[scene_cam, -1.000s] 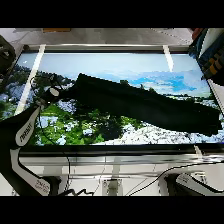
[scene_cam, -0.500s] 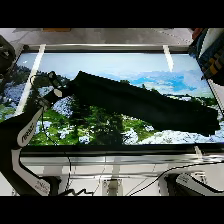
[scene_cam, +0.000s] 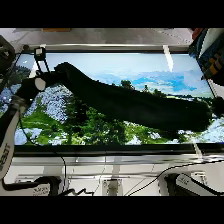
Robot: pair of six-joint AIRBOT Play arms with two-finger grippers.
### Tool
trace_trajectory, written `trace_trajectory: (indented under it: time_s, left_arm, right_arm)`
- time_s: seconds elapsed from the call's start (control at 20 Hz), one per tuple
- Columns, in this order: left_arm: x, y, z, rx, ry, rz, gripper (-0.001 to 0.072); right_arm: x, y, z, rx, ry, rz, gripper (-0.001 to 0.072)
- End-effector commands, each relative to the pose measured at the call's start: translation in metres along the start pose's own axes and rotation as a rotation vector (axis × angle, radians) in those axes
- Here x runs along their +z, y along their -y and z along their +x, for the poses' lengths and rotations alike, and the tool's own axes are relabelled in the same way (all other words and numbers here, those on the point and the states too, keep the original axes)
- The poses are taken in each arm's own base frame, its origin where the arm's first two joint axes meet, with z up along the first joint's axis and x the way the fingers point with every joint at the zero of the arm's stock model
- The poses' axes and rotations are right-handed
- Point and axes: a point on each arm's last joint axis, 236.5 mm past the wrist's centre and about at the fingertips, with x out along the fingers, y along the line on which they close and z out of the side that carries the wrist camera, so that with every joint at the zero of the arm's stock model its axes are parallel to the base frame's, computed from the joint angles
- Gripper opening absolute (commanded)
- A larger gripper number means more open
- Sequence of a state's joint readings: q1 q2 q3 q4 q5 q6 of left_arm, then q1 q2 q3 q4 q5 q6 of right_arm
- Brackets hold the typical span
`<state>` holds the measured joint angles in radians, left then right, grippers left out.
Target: Fold the clothes and pants, and hang the long-sleeved shirts on hangers.
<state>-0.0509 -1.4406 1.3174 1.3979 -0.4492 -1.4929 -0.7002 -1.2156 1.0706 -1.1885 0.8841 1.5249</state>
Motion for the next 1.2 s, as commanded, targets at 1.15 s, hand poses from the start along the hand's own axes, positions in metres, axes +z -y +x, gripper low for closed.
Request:
trace_trajectory:
  time_s: [1.15]
  left_arm:
    - [0.026, -0.005, -0.129, 0.058, -0.047, 0.138, 0.0028]
  right_arm:
    - [-0.573, -0.502, -0.038, 0.851, -0.571, -0.762, 0.0043]
